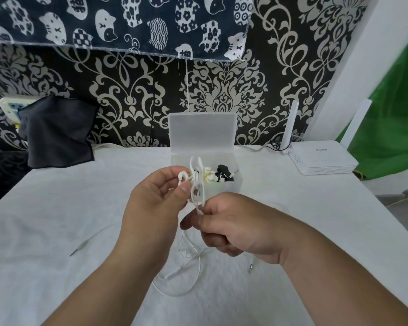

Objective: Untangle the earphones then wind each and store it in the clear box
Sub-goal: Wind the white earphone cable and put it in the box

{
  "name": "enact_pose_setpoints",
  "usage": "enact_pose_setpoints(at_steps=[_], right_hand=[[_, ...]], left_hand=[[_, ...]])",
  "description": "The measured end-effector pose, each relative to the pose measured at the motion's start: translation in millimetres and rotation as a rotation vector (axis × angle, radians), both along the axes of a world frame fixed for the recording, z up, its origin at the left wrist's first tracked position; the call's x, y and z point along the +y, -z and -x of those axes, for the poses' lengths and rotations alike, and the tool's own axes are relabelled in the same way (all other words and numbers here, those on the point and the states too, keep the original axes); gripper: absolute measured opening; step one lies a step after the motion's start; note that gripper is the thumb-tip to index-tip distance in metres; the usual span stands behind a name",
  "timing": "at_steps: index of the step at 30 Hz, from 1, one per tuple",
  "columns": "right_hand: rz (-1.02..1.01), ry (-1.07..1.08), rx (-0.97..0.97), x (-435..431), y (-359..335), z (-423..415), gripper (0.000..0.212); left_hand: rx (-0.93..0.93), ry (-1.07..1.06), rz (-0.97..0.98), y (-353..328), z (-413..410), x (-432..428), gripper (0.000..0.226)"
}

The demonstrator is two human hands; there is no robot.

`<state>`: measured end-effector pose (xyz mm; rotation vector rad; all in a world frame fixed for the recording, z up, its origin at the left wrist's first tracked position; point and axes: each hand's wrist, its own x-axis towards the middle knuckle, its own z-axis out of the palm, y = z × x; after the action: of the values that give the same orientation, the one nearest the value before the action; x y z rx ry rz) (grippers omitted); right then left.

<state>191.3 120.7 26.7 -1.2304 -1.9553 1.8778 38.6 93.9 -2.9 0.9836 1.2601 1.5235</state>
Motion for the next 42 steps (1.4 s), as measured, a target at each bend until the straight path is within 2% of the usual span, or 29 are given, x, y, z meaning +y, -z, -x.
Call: enact_pose_setpoints(at_steps=[5,8,10,13,19,24,27,30,38,42], right_hand=[[0.019,0.034,0.023,0,-7,-6,0.034],[-0.147,0.136,0.046,3,-13,-10,0.026],[-0.322,0.258,0.014,10,-15,-14,0.027],[-0.455,0.42,0.041,17,-14,-21,0.028],[-0.596,0.493,0.035,21,-11,-25,0.022],[-0.493,0.561,0.106,25,-4,-24,0.016],[-0.356,0.571,0.137,27,3,-22,0.027],[-0.252,0.501,0.081,25,11,-16,0.036],[-0.175,0.21,-0.047,7,17,5,0.038],[-0.145,0.116,-0.031,2,12,7,0.031]], left_hand=[[0.323,-0.138,-0.035,1,4,0,0.023],[0.398,-0.117,-0.015,2,9,3,0.024],[0.387,-0.056,-0.003,3,14,4,0.025],[0.349,0.091,0.005,1,15,4,0.03],[0.276,0.284,0.019,-1,8,1,0.027],[0.13,0.338,0.011,-2,6,-1,0.021],[0.004,0.337,0.004,-5,2,-2,0.017],[-0.08,0.263,-0.008,-6,0,-2,0.024],[-0.033,0.028,-0.004,-1,1,0,0.02],[0.09,-0.065,-0.009,1,3,0,0.02]])
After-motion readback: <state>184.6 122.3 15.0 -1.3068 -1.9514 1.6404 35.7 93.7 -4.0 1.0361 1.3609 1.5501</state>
